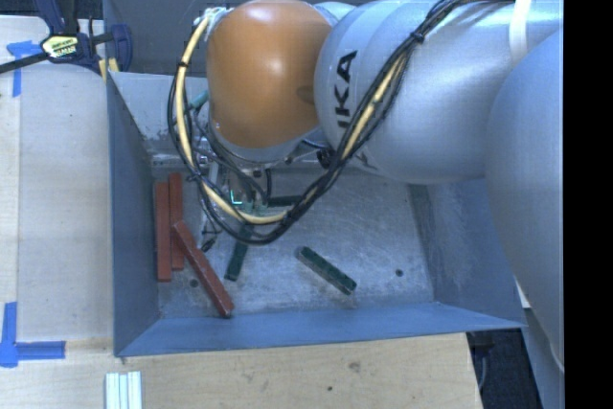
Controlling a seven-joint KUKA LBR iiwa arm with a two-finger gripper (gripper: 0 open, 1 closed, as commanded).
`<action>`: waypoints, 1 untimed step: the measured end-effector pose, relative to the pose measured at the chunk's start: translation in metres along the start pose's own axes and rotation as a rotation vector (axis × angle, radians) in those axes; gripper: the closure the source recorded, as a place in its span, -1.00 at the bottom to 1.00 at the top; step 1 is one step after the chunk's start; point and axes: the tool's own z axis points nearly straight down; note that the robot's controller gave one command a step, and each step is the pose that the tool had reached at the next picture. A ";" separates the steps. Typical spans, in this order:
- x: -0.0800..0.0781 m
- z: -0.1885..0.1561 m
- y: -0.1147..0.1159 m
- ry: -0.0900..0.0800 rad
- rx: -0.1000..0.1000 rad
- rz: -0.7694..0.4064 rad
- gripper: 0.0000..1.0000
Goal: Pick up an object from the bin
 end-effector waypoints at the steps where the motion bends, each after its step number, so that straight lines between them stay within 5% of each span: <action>1: 0.041 0.113 -0.026 -0.002 0.001 -0.343 -1.00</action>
Offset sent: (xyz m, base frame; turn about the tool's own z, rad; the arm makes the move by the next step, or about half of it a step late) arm -0.0409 -0.0253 -0.1103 -0.3430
